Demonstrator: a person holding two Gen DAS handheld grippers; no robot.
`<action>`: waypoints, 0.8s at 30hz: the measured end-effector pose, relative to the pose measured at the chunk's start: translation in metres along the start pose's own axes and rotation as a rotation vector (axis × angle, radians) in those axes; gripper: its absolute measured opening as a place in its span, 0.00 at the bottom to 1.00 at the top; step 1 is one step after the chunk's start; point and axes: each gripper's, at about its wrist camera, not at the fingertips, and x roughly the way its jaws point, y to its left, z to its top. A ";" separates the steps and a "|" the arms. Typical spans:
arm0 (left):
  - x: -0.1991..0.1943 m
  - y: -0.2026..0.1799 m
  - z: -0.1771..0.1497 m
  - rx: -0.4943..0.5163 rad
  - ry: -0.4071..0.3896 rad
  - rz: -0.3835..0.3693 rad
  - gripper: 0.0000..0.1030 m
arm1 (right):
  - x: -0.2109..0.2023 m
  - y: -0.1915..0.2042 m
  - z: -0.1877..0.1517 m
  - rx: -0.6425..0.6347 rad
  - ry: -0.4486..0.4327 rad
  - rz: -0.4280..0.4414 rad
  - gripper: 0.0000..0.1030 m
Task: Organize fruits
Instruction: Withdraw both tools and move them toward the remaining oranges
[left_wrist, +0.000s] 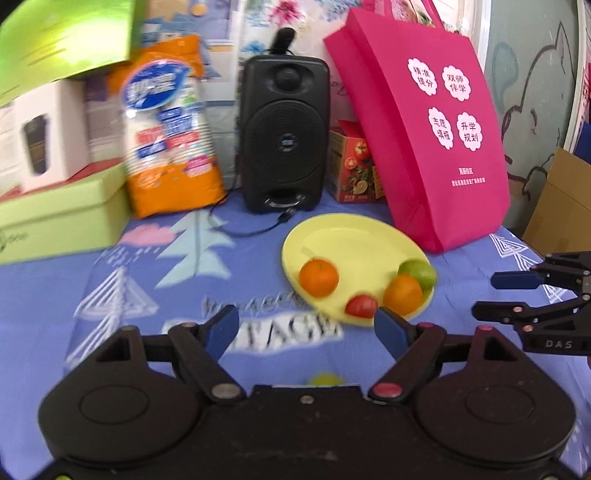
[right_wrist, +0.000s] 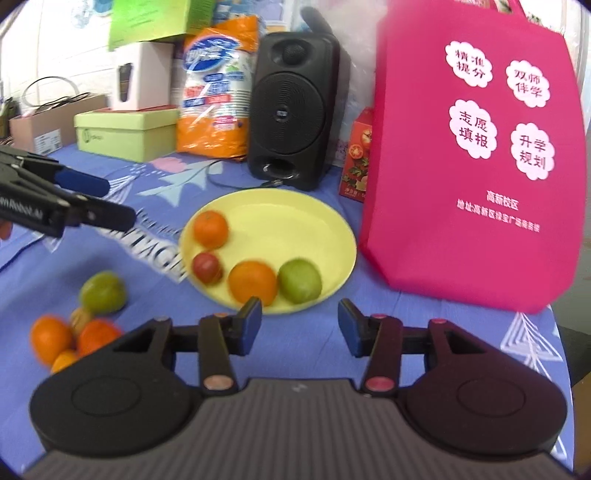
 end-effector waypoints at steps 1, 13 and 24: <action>-0.009 0.001 -0.007 -0.009 -0.004 0.002 0.79 | -0.007 0.004 -0.006 -0.006 0.001 0.008 0.45; -0.086 -0.002 -0.085 -0.076 0.027 -0.060 0.78 | -0.069 0.067 -0.066 -0.040 0.038 0.149 0.48; -0.059 -0.024 -0.111 -0.012 0.098 -0.025 0.64 | -0.062 0.118 -0.077 -0.114 0.079 0.164 0.49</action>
